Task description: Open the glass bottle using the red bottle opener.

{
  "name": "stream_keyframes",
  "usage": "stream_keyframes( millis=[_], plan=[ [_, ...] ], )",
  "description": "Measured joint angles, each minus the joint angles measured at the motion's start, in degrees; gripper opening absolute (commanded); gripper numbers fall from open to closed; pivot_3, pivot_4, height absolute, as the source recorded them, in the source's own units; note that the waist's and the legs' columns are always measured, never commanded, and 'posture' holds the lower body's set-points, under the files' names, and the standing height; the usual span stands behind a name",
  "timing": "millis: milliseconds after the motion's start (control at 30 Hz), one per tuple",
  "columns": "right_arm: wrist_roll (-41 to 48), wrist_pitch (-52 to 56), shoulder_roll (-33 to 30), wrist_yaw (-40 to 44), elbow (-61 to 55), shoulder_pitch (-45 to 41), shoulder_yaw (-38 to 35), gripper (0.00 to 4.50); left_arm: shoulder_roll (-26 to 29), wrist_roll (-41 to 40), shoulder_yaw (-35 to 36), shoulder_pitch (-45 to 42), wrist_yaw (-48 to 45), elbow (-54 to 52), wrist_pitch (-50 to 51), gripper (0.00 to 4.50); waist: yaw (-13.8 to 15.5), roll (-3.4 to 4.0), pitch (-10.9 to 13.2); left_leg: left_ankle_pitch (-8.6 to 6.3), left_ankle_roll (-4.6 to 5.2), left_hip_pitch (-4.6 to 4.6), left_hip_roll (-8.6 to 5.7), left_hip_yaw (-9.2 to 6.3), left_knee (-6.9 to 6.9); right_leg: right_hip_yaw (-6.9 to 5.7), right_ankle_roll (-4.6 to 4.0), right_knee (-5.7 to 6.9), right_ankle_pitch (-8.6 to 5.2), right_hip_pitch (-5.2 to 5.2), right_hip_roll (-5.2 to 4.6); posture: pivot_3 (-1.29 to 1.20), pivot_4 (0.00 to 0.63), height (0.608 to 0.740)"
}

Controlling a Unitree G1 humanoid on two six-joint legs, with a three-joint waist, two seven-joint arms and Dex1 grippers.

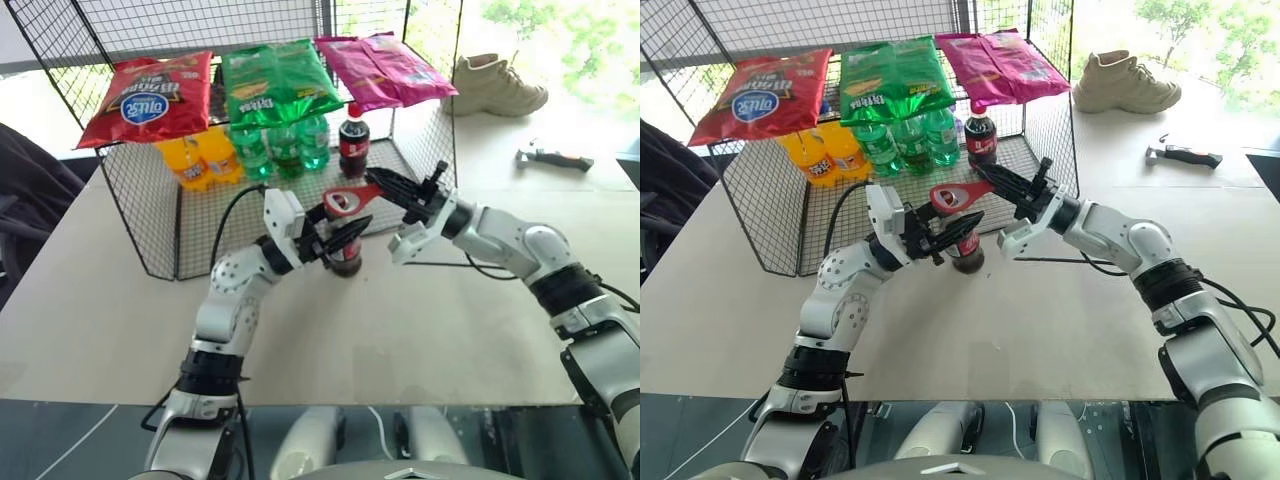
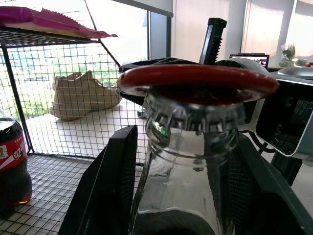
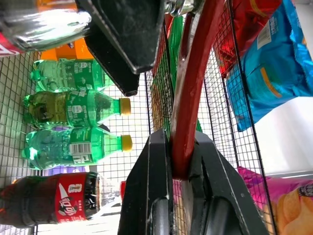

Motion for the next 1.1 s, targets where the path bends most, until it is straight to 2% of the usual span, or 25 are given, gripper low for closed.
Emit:
stream_keyframes(
  millis=[433, 667, 933, 1100],
  plan=[
    [17.4, -0.3, 3.7, 12.9, 4.5, 0.5, -0.1, 0.0, -0.6, -0.1, 0.3, -1.0, 0.1, 1.8, -0.5, 1.99, -0.3, 0.0, 0.0, 0.0, 0.0, 0.03, 0.02, 0.0, 0.0, 0.02, 0.0, 0.0, 0.0, 0.01, 0.01, 0.0, 0.15, 0.732],
    [23.1, 1.6, 4.9, 17.7, 4.8, 1.4, -0.5, 0.0, -1.0, 0.0, 0.2, -2.1, 0.1, 3.6, -0.9, 1.99, -0.4, 0.0, 0.0, 0.0, 0.0, 0.05, 0.04, 0.0, 0.0, 0.02, 0.0, 0.02, 0.01, 0.01, 0.03, 0.0, 0.15, 0.732],
    [37.7, 7.6, 7.9, 29.8, 3.4, 3.5, -1.5, 0.0, -1.1, 0.0, 0.1, -2.9, 0.1, 4.8, -1.7, 1.99, -1.0, 0.0, 0.0, 0.0, 0.01, 0.04, 0.04, -0.01, 0.0, 0.01, 0.0, 0.01, 0.01, 0.02, 0.01, 0.0, 0.15, 0.732],
    [43.0, 12.1, 8.7, 35.5, 0.0, 5.6, -2.6, 0.0, -1.1, 0.0, 0.0, -2.9, -0.1, 4.9, -2.2, 1.99, -1.3, 0.0, 0.0, -0.01, 0.01, 0.03, 0.04, -0.02, -0.01, 0.01, 0.0, 0.0, 0.01, 0.01, 0.0, 0.0, 0.15, 0.732]
  ],
)
